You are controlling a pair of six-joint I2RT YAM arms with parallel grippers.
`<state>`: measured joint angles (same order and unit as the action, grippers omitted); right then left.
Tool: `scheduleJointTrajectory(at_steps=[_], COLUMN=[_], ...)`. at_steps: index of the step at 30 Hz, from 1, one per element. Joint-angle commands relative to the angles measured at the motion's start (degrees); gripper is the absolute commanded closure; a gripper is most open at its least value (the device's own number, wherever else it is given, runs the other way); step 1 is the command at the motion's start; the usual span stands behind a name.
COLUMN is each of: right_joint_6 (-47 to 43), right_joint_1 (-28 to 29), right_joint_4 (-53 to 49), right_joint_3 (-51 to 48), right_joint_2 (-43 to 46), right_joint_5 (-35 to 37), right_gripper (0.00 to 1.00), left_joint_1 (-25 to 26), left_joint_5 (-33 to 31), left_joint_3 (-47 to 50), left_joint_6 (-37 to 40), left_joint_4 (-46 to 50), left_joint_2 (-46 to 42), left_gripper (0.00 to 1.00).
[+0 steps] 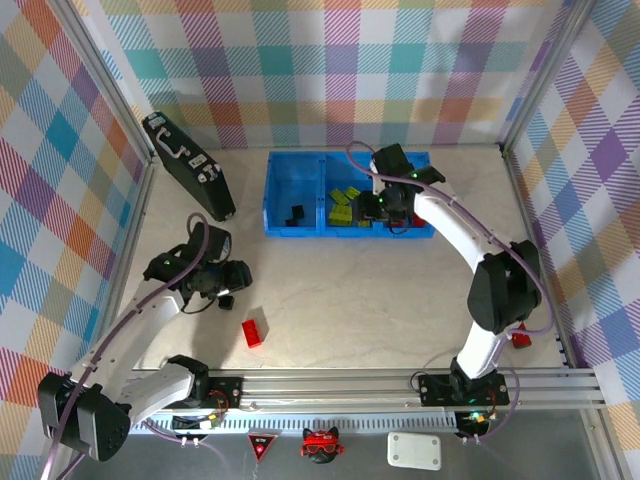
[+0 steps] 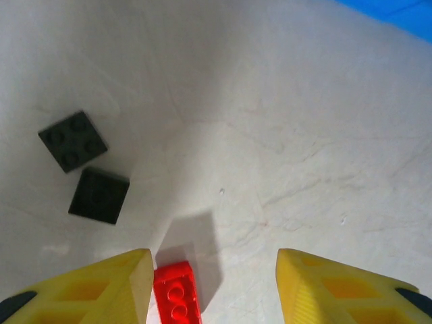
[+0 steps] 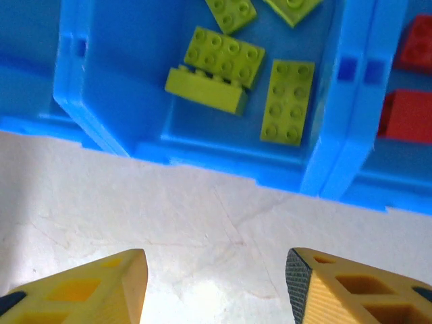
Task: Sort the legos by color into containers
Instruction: Pick up the lego from the bottom-left of the table.
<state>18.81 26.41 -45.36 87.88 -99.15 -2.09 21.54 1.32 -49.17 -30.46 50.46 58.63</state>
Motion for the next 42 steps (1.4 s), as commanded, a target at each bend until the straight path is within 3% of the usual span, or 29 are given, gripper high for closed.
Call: scheduleJointTrajectory(at_steps=[1,6,15,27,42], right_joint_6=[0.64,1.14,1.8,2.69,2.25], right_joint_1=[0.04,0.09,0.04,0.04,0.04], right_joint_4=[1.94,2.46,1.38,0.54,0.01], right_joint_3=[-4.42,-11.23,-16.89,-17.38,-18.86], right_joint_2=[5.03,10.26,15.97,17.33,18.44], right_joint_5=[-0.44,0.24,2.09,2.7,3.32], right_gripper=[0.42,0.42,0.42,0.42,0.42], left_joint_1=[4.12,8.61,13.88,15.4,16.6], left_joint_5=[-4.98,-4.96,-2.14,-2.47,-2.74], left_joint_3=[2.78,8.43,14.33,15.15,13.44], left_joint_6=[-7.21,-12.15,-14.47,-14.77,-13.94], left_joint_4=[2.41,-0.36,-7.54,-8.68,-8.81], left_joint_2=[-0.82,-0.04,6.04,9.63,12.56], left_gripper=[0.48,0.46,0.45,0.47,0.7])
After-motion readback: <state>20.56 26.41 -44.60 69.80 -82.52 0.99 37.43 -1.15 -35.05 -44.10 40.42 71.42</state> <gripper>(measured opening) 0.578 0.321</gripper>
